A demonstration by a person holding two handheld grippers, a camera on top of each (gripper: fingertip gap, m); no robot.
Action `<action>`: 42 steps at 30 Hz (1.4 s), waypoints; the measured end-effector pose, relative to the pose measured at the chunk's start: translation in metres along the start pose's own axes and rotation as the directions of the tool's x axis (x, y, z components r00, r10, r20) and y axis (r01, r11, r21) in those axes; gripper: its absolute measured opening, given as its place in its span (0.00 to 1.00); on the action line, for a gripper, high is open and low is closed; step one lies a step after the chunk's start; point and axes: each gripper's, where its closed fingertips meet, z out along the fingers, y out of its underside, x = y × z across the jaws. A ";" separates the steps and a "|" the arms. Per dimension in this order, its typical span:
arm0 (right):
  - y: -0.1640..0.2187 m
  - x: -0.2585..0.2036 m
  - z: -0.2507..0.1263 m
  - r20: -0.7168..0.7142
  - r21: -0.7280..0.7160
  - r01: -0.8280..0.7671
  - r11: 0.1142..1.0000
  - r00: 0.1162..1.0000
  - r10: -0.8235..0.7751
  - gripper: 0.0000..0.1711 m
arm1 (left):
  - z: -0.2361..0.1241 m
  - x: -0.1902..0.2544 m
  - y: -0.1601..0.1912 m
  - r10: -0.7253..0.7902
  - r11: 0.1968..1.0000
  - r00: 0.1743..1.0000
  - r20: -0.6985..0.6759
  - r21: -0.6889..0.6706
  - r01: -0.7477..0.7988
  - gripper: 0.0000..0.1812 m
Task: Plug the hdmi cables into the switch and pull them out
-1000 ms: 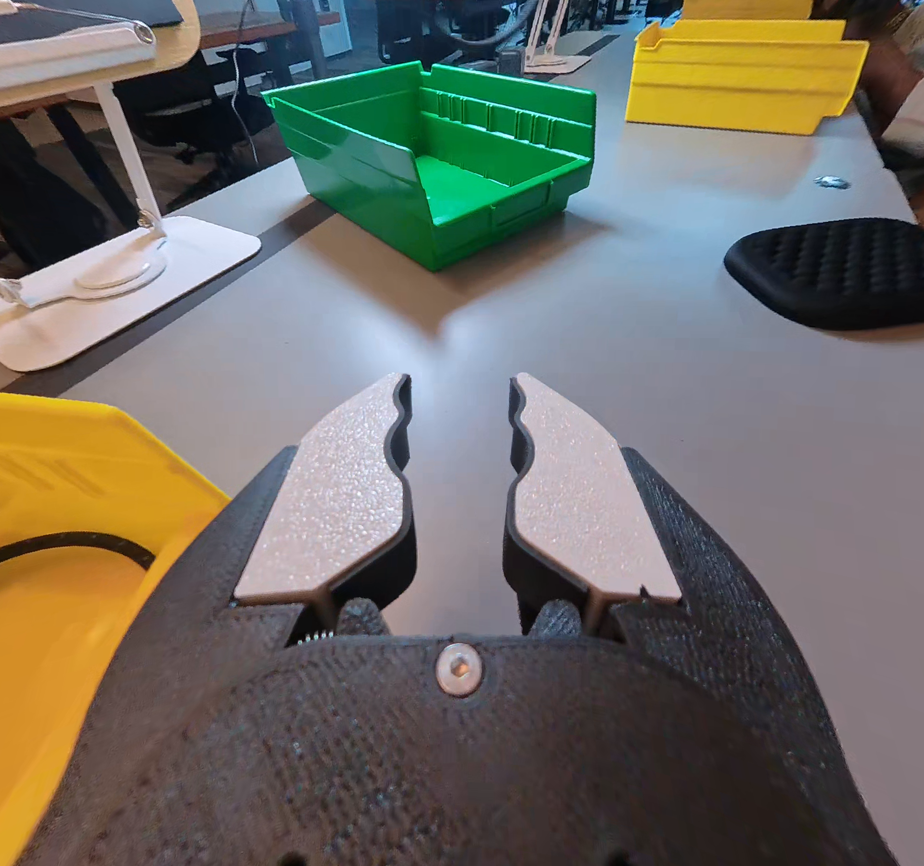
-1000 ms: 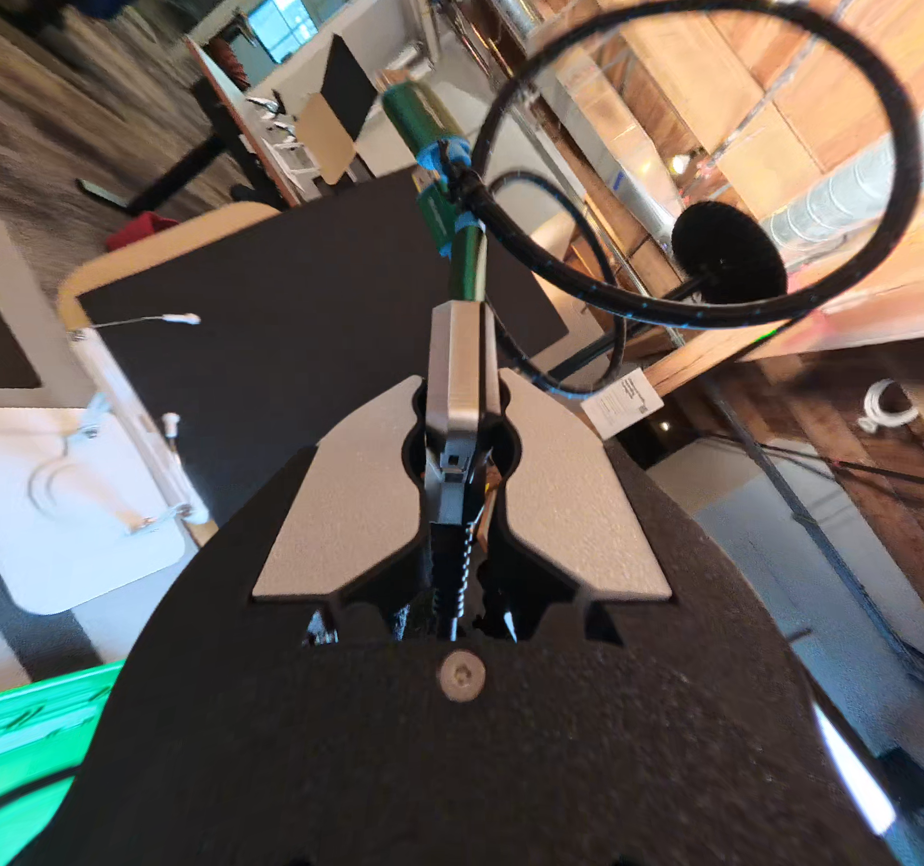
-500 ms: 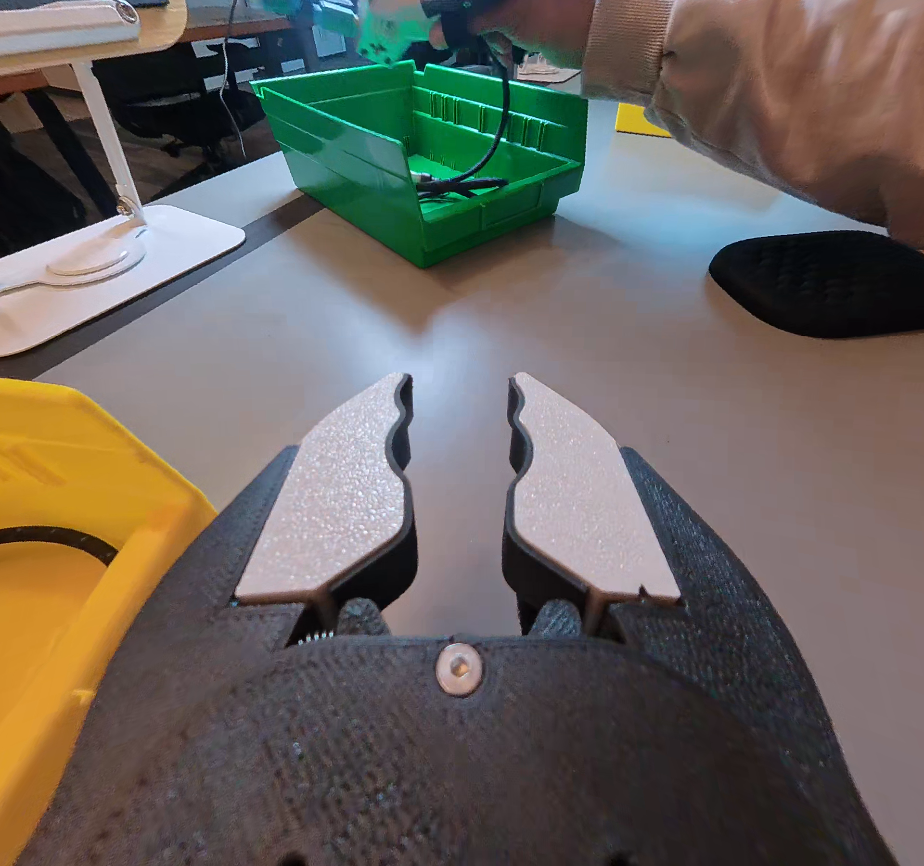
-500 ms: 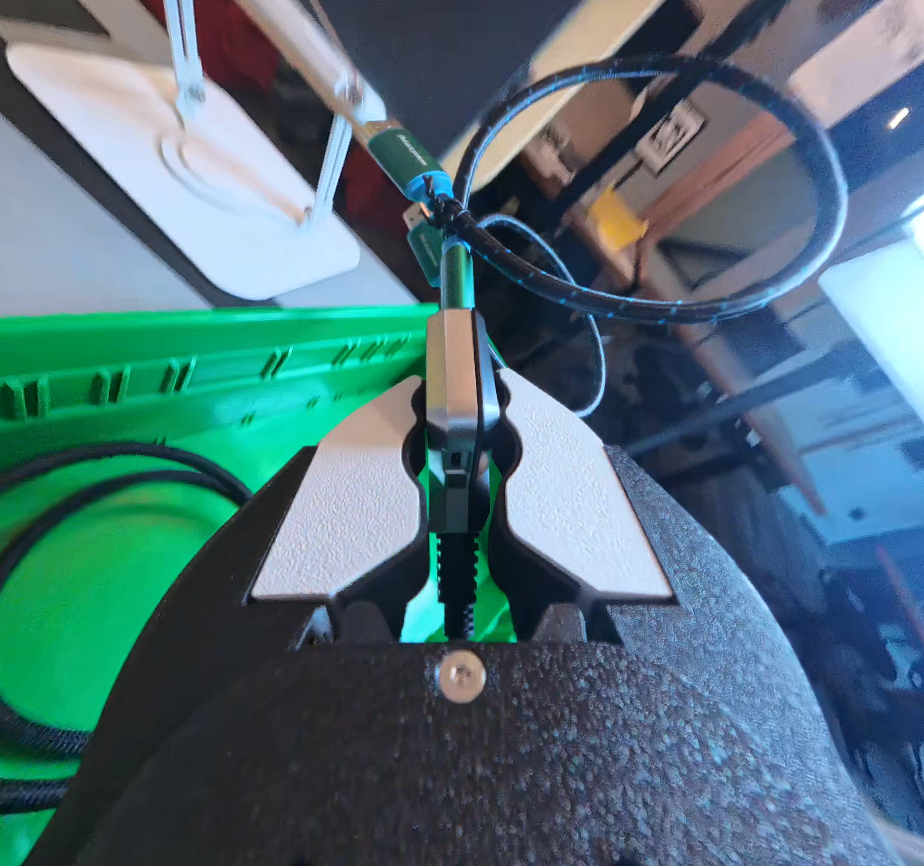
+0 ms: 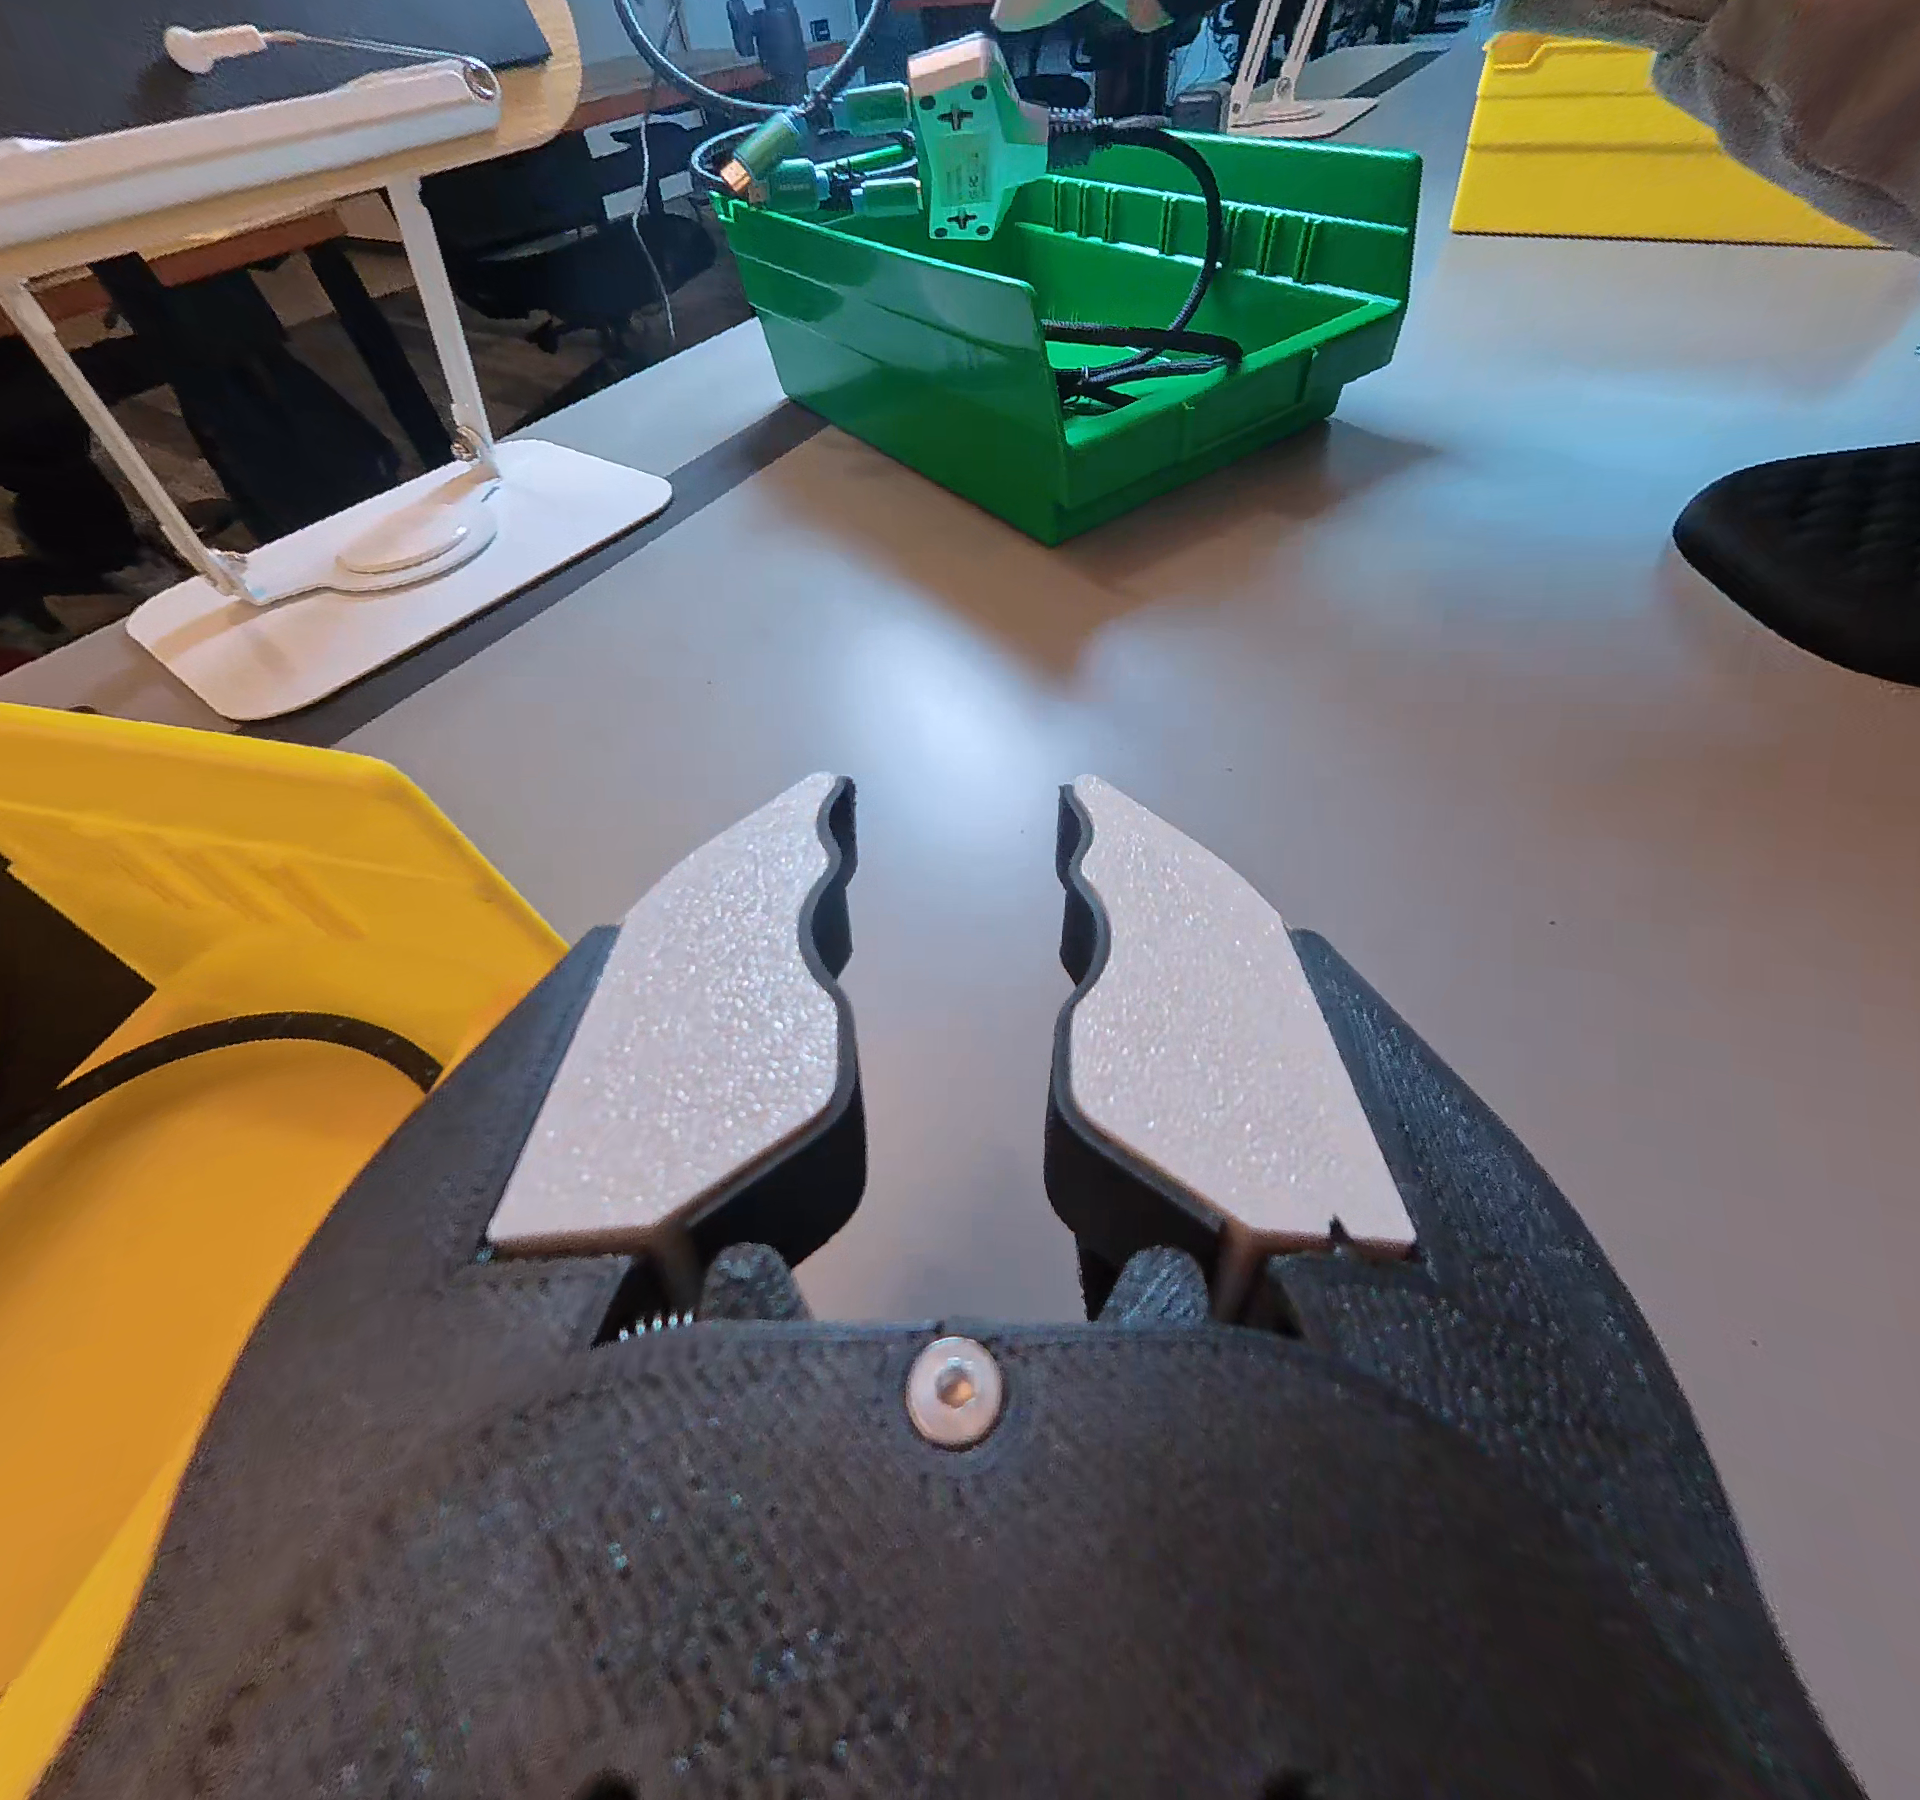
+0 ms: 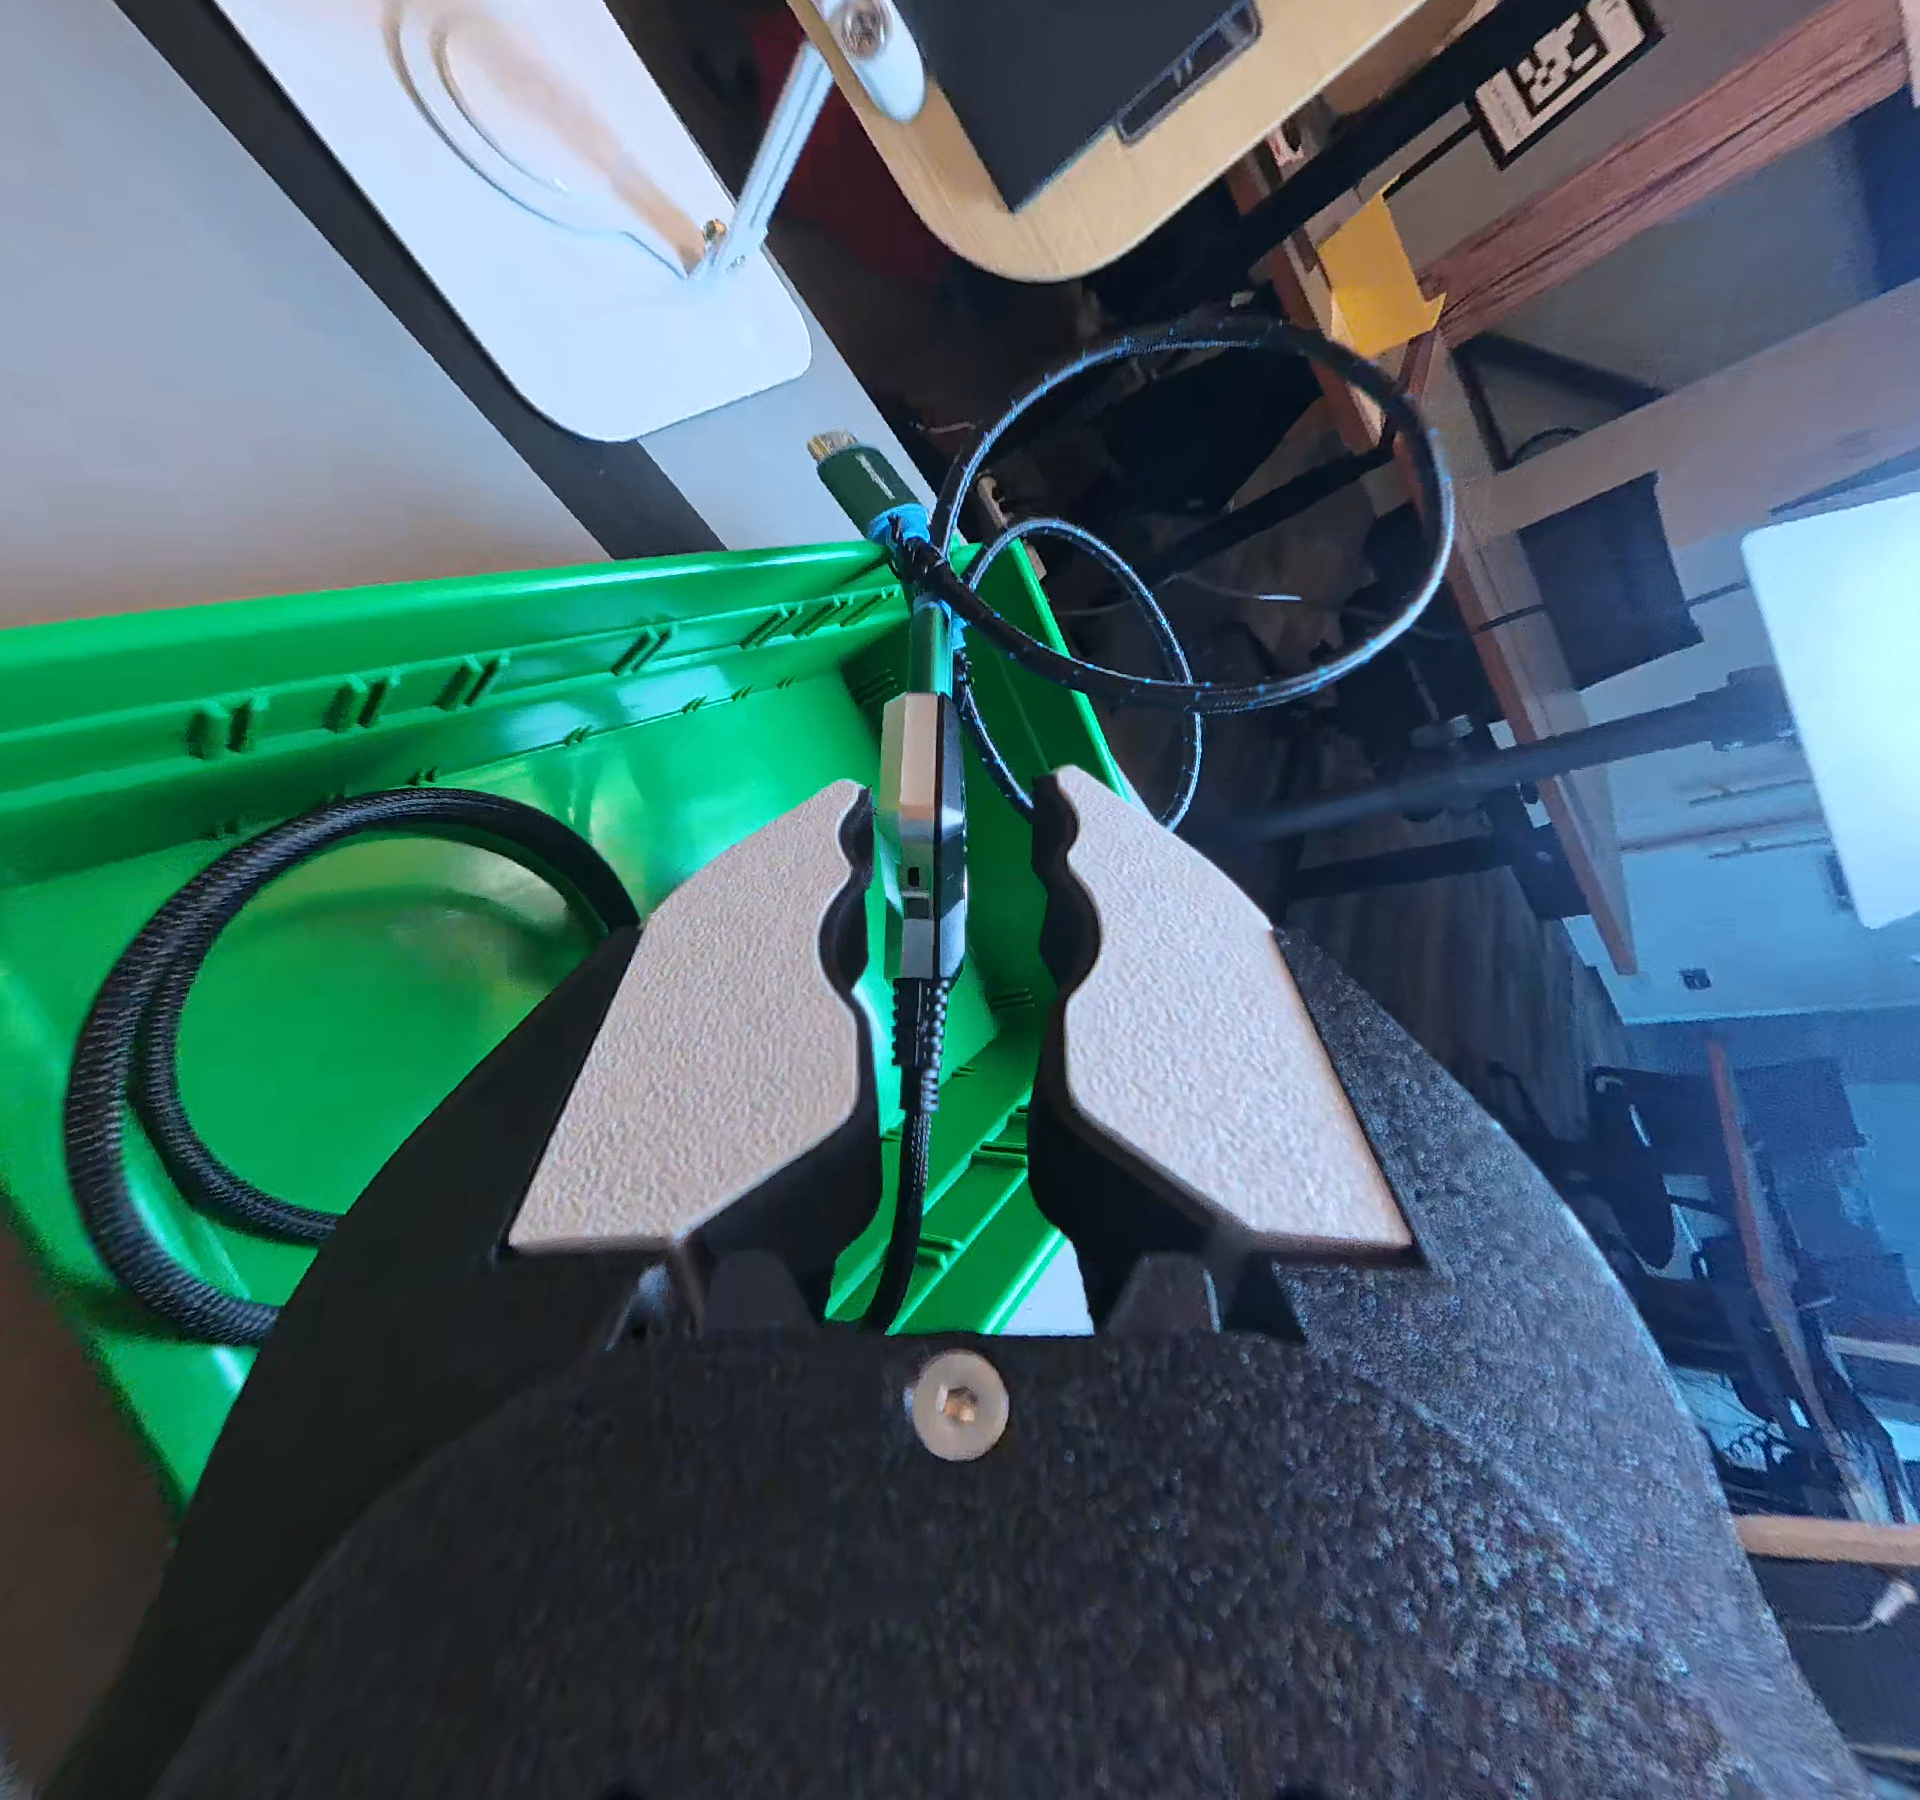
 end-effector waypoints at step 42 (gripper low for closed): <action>-0.029 -0.030 -0.024 0.180 0.187 -0.203 0.961 0.969 0.170 0.16 | -0.006 -0.007 -0.001 0.044 0.999 0.998 0.035 -0.002 -0.044 0.16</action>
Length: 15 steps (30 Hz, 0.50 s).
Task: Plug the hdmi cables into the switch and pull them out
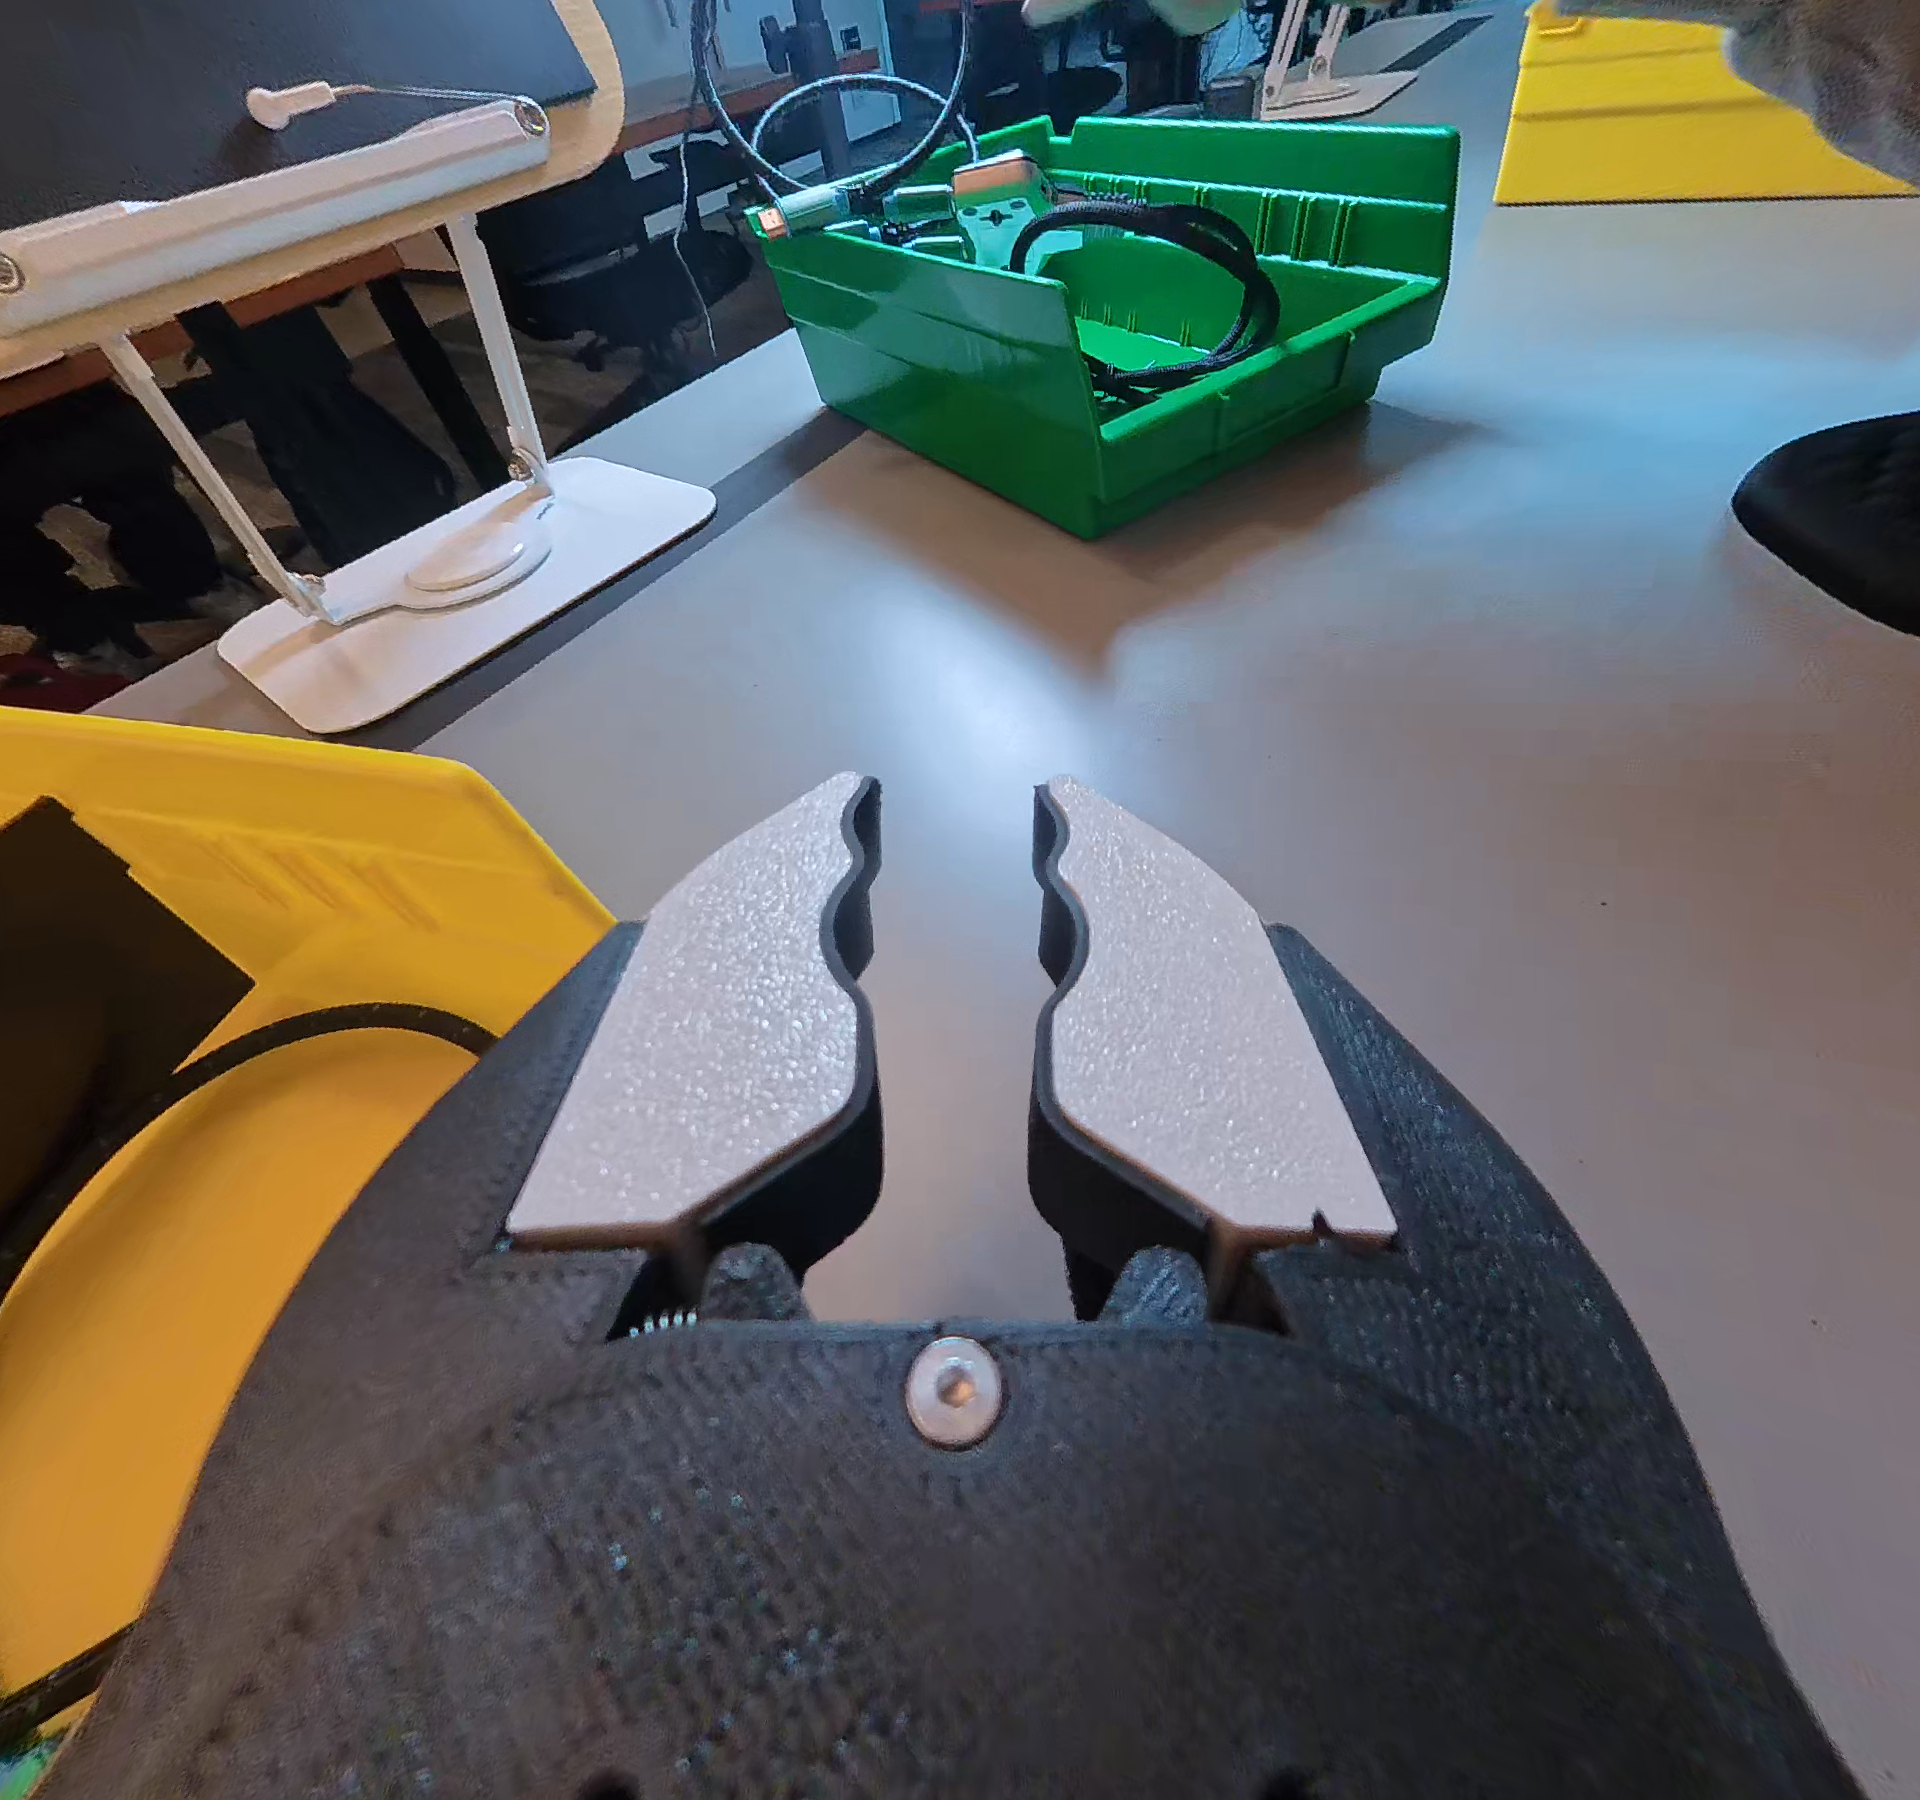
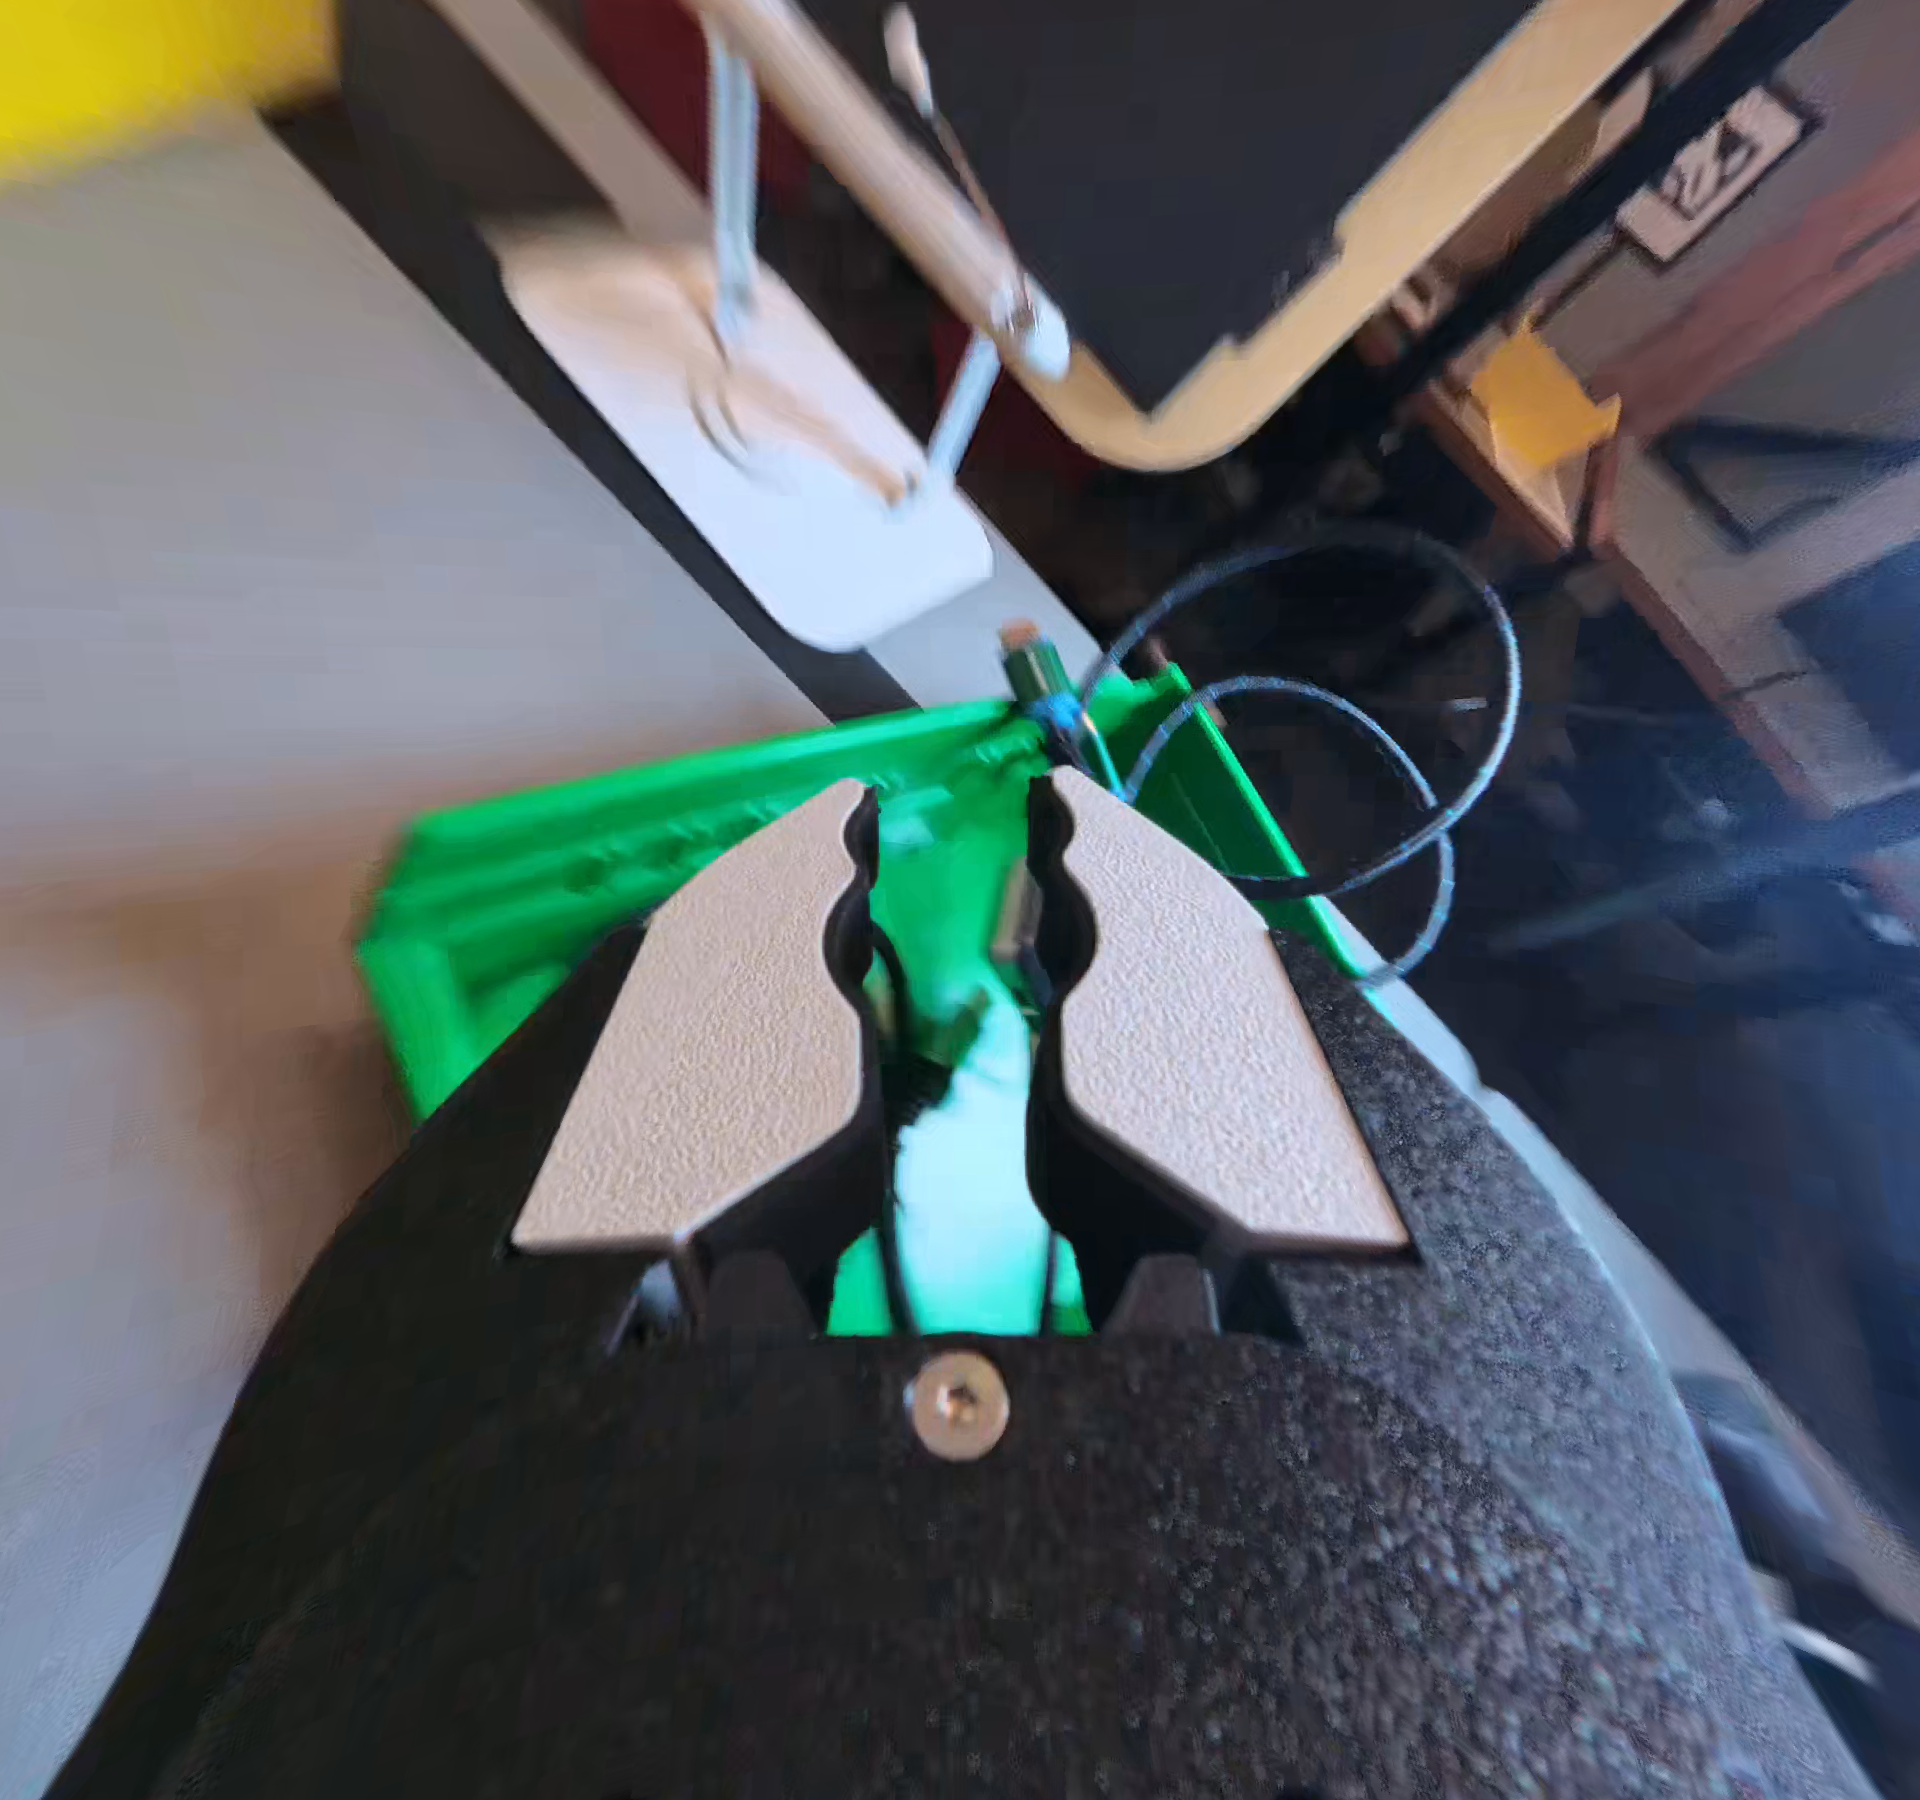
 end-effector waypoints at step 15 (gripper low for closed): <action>0.002 -0.146 -0.089 0.331 0.418 -0.367 0.831 0.913 0.237 0.13 | -0.011 -0.017 -0.012 0.085 0.993 0.988 0.128 0.068 -0.095 0.02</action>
